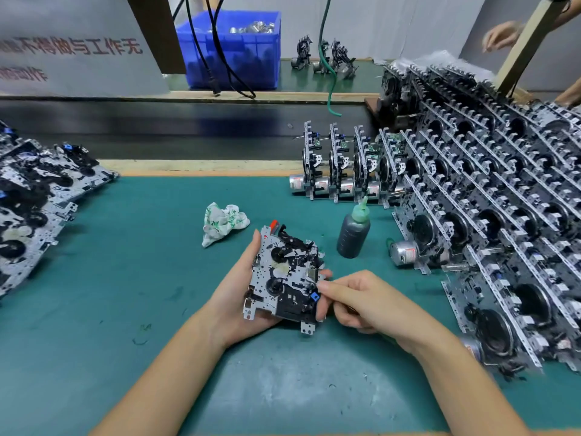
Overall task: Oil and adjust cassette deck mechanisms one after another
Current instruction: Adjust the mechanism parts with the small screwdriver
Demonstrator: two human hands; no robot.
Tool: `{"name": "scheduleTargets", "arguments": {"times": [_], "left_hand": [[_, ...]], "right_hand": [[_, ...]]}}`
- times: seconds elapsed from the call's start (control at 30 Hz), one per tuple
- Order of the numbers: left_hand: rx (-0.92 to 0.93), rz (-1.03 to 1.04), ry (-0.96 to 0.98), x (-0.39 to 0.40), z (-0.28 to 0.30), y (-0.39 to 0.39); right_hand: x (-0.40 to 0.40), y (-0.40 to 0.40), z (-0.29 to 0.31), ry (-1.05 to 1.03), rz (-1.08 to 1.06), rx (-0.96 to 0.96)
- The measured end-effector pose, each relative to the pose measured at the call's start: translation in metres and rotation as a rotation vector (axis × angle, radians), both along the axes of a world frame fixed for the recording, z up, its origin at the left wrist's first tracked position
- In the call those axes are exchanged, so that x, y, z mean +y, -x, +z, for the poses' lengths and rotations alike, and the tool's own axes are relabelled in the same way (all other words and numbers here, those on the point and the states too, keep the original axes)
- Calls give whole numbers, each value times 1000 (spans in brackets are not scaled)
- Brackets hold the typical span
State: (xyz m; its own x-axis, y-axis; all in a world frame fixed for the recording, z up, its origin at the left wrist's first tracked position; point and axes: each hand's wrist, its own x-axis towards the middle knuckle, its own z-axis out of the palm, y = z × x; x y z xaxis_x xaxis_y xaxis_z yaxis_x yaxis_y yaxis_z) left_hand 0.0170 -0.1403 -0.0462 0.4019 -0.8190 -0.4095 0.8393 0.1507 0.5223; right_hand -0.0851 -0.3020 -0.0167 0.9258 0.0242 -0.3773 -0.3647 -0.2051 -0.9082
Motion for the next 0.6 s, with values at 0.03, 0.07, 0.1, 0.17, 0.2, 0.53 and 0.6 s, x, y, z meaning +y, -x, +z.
{"name": "scheduleTargets", "arguments": {"times": [0.03,0.07,0.1,0.17,0.2,0.53,0.6], "left_hand": [[-1,1,-4,0,0,0],[-4,2,-9,0,-1,0],[-10,1,-12,0,-1,0],[-25,-2,-16,0,-1,-1],[-33,-6,-21,0,-2,-1],[-71,24,-65,-3,-2,2],[-73,36,-63,-3,-3,2]], "right_hand": [[0,0,0,0,8,5],[0,1,0,6,17,6],[0,1,0,13,25,8],[0,1,-1,2,38,26],[1,1,-2,-13,45,38],[4,2,-1,43,34,60],[3,0,1,61,52,71]]}}
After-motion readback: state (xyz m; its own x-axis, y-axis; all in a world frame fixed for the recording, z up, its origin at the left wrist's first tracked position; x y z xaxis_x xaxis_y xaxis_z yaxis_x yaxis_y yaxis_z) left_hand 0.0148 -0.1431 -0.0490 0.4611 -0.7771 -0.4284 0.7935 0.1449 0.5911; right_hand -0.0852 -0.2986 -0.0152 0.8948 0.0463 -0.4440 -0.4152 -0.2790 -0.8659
